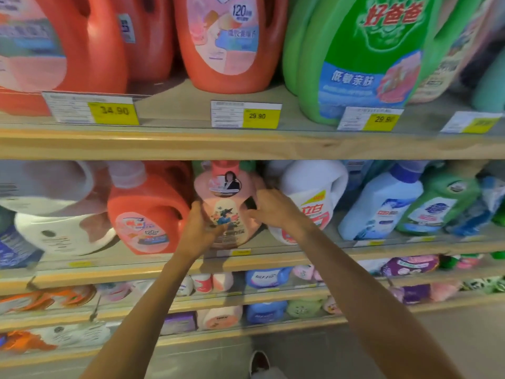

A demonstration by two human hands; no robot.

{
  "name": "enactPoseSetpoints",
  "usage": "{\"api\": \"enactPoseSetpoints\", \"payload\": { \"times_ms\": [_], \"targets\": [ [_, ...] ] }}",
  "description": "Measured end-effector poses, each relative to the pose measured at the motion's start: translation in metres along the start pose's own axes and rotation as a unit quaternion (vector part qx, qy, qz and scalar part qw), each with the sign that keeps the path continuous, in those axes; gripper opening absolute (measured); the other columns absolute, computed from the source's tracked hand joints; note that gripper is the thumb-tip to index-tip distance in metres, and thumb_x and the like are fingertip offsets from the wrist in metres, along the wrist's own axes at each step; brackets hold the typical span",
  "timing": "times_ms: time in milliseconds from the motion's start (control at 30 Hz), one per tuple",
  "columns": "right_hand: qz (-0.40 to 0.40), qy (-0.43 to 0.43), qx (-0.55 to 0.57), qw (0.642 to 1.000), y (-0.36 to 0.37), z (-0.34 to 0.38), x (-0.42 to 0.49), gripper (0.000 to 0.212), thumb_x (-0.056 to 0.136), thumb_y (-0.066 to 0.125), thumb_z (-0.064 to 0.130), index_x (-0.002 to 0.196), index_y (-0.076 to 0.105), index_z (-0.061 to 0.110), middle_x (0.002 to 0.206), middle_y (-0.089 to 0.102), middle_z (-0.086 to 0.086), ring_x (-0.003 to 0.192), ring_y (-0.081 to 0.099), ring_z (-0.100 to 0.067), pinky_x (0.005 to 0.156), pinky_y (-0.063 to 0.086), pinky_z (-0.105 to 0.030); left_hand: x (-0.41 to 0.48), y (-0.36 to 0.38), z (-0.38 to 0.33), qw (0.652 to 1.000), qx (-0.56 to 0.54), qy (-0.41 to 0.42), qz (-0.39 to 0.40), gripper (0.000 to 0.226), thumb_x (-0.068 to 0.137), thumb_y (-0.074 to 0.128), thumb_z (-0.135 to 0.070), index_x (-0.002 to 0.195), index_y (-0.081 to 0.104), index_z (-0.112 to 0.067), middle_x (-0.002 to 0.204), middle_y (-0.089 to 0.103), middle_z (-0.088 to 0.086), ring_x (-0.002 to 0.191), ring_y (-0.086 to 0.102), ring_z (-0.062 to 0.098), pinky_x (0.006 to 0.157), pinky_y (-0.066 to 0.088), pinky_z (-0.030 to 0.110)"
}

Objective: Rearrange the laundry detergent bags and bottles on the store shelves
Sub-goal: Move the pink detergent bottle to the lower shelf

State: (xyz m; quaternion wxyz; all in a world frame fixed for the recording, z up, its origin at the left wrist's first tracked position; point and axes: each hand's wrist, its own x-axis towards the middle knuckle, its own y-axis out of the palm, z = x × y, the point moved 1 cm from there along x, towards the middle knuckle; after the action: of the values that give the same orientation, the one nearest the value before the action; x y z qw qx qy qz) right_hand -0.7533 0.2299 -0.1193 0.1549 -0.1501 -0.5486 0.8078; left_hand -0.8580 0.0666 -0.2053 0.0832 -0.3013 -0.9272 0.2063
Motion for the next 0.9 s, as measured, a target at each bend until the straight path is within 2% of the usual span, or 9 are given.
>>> {"api": "enactPoseSetpoints", "payload": {
  "times_ms": [67, 133, 267, 367, 400, 500, 667, 800, 900],
  "targets": [
    [-0.001, 0.003, 0.028, 1.0, 0.007, -0.003, 0.007, 0.098, 0.086, 0.063, 0.039, 0.155, -0.003, 0.017, 0.124, 0.059, -0.024, 0.109, 0.063, -0.04, 0.081, 0.051, -0.042, 0.009, 0.003, 0.007, 1.0, -0.005, -0.004, 0.012, 0.068, 0.072, 0.088, -0.002, 0.117, 0.037, -0.012, 0.113, 0.058, 0.004, 0.097, 0.06, 0.008, 0.085, 0.055, 0.023],
    [-0.006, 0.007, 0.058, 0.998, 0.013, -0.006, 0.012, 0.103, 0.083, 0.064, 0.038, 0.154, -0.009, 0.024, 0.122, 0.061, -0.023, 0.107, 0.063, -0.04, 0.08, 0.05, -0.04, 0.016, 0.001, 0.014, 1.0, -0.014, 0.007, 0.02, 0.078, 0.067, 0.091, -0.004, 0.119, 0.035, -0.014, 0.118, 0.058, 0.009, 0.107, 0.062, 0.017, 0.094, 0.055, 0.037],
    [-0.031, 0.008, 0.099, 0.995, 0.027, -0.008, 0.017, 0.115, 0.074, 0.071, 0.034, 0.151, -0.014, 0.032, 0.116, 0.06, -0.022, 0.104, 0.062, -0.041, 0.075, 0.046, -0.032, 0.024, -0.003, 0.023, 0.998, 0.037, 0.039, 0.022, 0.09, 0.062, 0.094, -0.013, 0.126, 0.031, -0.014, 0.124, 0.053, 0.011, 0.12, 0.056, 0.025, 0.097, 0.052, 0.037],
    [-0.055, 0.003, 0.104, 0.993, 0.035, -0.009, 0.019, 0.129, 0.067, 0.082, 0.037, 0.152, -0.015, 0.032, 0.122, 0.057, -0.02, 0.105, 0.062, -0.041, 0.081, 0.054, -0.039, 0.025, 0.0, 0.03, 0.997, 0.055, 0.048, 0.021, 0.094, 0.063, 0.094, -0.009, 0.132, 0.03, -0.003, 0.124, 0.048, 0.014, 0.12, 0.051, 0.022, 0.091, 0.048, 0.015],
    [-0.062, 0.002, 0.111, 0.992, 0.036, -0.009, 0.019, 0.13, 0.066, 0.084, 0.036, 0.152, -0.014, 0.034, 0.124, 0.056, -0.021, 0.107, 0.062, -0.041, 0.083, 0.055, -0.043, 0.025, 0.0, 0.03, 0.997, 0.055, 0.055, 0.02, 0.096, 0.063, 0.094, -0.01, 0.133, 0.03, -0.003, 0.124, 0.046, 0.014, 0.121, 0.05, 0.023, 0.093, 0.048, 0.016],
    [-0.081, -0.006, 0.121, 0.989, 0.039, -0.011, 0.018, 0.134, 0.064, 0.089, 0.031, 0.154, -0.01, 0.032, 0.127, 0.051, -0.02, 0.107, 0.062, -0.04, 0.086, 0.055, -0.047, 0.025, 0.0, 0.033, 0.996, 0.059, 0.059, 0.012, 0.1, 0.06, 0.096, -0.02, 0.133, 0.03, -0.006, 0.123, 0.045, 0.01, 0.121, 0.05, 0.026, 0.1, 0.05, 0.04],
    [-0.103, -0.024, 0.115, 0.988, 0.045, -0.013, 0.014, 0.136, 0.06, 0.093, 0.03, 0.158, -0.002, 0.02, 0.132, 0.045, -0.022, 0.115, 0.058, -0.042, 0.09, 0.053, -0.049, 0.024, -0.003, 0.036, 0.997, 0.045, 0.058, 0.016, 0.105, 0.06, 0.097, -0.026, 0.138, 0.028, -0.012, 0.129, 0.047, 0.007, 0.124, 0.051, 0.023, 0.102, 0.049, 0.039],
    [-0.111, -0.025, 0.122, 0.986, 0.046, -0.012, 0.018, 0.137, 0.059, 0.094, 0.026, 0.158, 0.0, 0.019, 0.137, 0.04, -0.022, 0.118, 0.056, -0.043, 0.09, 0.052, -0.052, 0.02, -0.003, 0.041, 0.997, 0.037, 0.049, 0.041, 0.099, 0.068, 0.093, -0.023, 0.139, 0.024, -0.015, 0.128, 0.052, 0.002, 0.119, 0.06, 0.021, 0.092, 0.057, 0.039],
    [-0.109, -0.027, 0.132, 0.985, 0.046, -0.013, 0.019, 0.135, 0.058, 0.095, 0.026, 0.157, 0.004, 0.018, 0.142, 0.039, -0.021, 0.125, 0.052, -0.041, 0.097, 0.05, -0.051, 0.02, -0.006, 0.041, 0.998, 0.039, 0.041, 0.033, 0.106, 0.064, 0.095, -0.026, 0.142, 0.023, -0.018, 0.128, 0.056, 0.004, 0.114, 0.061, 0.021, 0.088, 0.057, 0.04]
  ]
}}
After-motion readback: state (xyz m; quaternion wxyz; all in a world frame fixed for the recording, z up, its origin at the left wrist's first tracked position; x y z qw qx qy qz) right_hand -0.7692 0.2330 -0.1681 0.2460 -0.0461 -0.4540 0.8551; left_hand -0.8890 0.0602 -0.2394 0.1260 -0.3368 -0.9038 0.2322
